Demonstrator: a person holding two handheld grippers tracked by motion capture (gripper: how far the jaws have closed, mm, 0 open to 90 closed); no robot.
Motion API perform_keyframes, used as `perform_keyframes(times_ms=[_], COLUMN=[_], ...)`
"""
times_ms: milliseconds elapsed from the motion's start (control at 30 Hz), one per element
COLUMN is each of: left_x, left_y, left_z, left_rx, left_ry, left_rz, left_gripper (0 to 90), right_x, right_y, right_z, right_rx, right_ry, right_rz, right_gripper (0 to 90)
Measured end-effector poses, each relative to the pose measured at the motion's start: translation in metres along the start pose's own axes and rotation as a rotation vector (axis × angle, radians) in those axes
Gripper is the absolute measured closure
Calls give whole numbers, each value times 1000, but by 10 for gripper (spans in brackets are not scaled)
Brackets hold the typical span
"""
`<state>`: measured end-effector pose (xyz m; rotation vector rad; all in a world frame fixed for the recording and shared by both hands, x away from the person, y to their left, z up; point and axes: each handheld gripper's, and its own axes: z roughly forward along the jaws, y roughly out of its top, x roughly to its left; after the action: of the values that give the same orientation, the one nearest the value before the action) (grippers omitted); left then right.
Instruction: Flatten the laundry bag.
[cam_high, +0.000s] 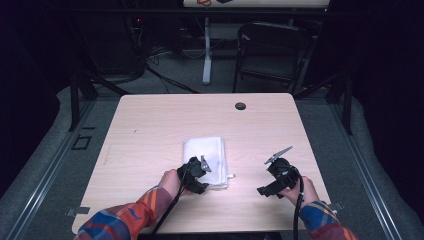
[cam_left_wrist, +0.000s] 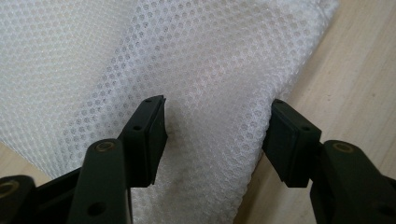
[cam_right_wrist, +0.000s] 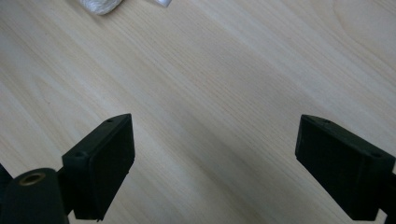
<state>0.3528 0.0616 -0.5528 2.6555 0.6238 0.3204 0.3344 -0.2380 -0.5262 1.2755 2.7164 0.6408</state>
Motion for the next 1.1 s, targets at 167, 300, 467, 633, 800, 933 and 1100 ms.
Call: perform_keyframes(times_ms=[167, 300, 467, 633, 800, 933, 1100], left_x=[4, 7, 9, 11, 15, 18, 20], left_y=[-1, -2, -3, -3, -6, -7, -8], left_z=[-1, -6, -6, -6, -6, -7, -8], left_rx=[-8, -25, -34, -37, -46, -62, -75], left_ry=[-26, -52, -73, -87, -112, -130, -142], left_rz=[-2, -5, -14, -22, -48, -61, -73], left_gripper=[488, 529, 573, 616, 671, 729, 758], right_x=[2, 3, 3, 5, 6, 9, 11], right_y=[0, 2, 2, 2, 3, 5, 7], right_z=[1, 0, 2, 1, 2, 2, 3], right_rx=[-4, 1, -1, -2, -4, -10, 6], right_ry=[7, 2, 8, 7, 21, 17, 16], right_rz=[1, -8, -11, -18, -26, -33, -54], right_gripper=[118, 118, 120, 123, 120, 122, 129])
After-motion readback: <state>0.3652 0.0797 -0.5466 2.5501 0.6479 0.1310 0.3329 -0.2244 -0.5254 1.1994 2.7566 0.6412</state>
